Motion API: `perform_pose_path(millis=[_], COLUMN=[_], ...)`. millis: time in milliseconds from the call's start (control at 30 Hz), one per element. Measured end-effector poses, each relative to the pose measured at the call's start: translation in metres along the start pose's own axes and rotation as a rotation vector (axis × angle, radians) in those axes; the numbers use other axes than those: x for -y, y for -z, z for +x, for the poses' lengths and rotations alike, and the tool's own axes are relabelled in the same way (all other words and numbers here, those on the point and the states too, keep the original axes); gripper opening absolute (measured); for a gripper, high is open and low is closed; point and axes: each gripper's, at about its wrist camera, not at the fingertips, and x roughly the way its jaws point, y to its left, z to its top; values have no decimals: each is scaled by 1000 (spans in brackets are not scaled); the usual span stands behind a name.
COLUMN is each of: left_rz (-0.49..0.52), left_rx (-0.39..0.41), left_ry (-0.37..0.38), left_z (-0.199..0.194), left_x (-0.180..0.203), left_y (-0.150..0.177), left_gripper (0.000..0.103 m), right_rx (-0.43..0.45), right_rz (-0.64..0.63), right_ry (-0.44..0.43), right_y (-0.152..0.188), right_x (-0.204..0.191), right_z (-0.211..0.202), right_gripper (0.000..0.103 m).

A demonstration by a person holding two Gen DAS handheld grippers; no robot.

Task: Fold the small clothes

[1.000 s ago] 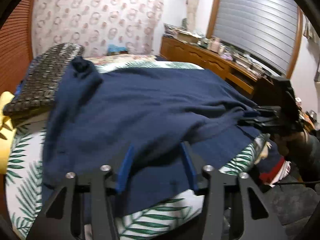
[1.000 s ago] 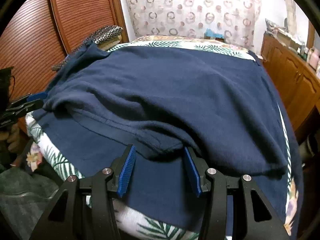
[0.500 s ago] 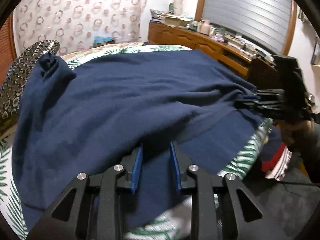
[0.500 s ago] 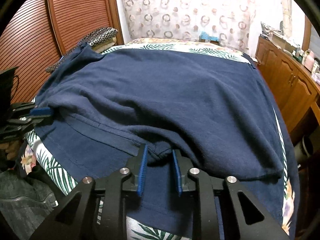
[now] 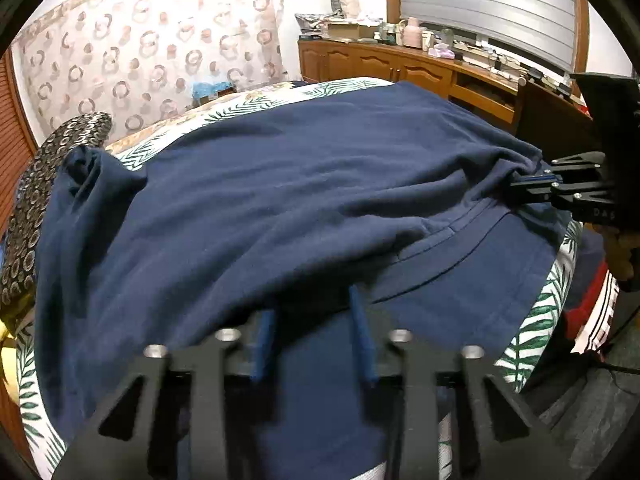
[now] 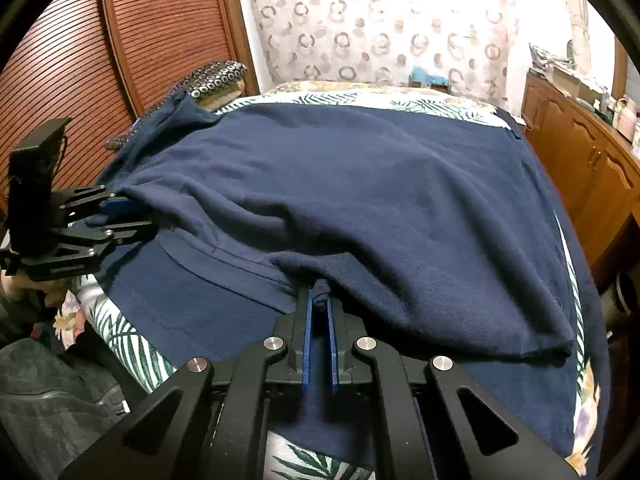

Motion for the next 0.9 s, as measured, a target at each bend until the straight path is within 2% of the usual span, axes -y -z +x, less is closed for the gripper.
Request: perform_pose_path(millis=[67,100,233,433,567,667,733,800,900], left_rz=[3,3,-5,3,0,-8,-35,-62,-94], left_rx=[-6,-4,22,77,68,64,63,70,90], left_ry=[-18,-3,35,86,127,92,107,94,81], left_z=[0,-1,-15,-60,-76,-77,-75,-76,-76], left_x=[-2,-3,-1,5,9,8,1,-5,-17], left_y=[-3,-4,-3,2,3,4,4,5,4], left_gripper=[6,2,1,1,1,1,2,19,29], right_rx=[14,20,43,41,24,-7,-21,-25,-19], right_rz=[1,3,8,15,20,6,-6,-8,-23], right_ry=[-16,-19,-30,-57,-88,-82,-62,-56,-10], right_y=[0,0,0,5,10,15,16,15,10], right_x=[-1,-2,-4,-2,0,-2,-3,-2,-4], right_z=[-3,-4,-10,-24,-39,-45,-46,-47,-48], right_gripper=[6,6,5,5,5,5,6,8,10])
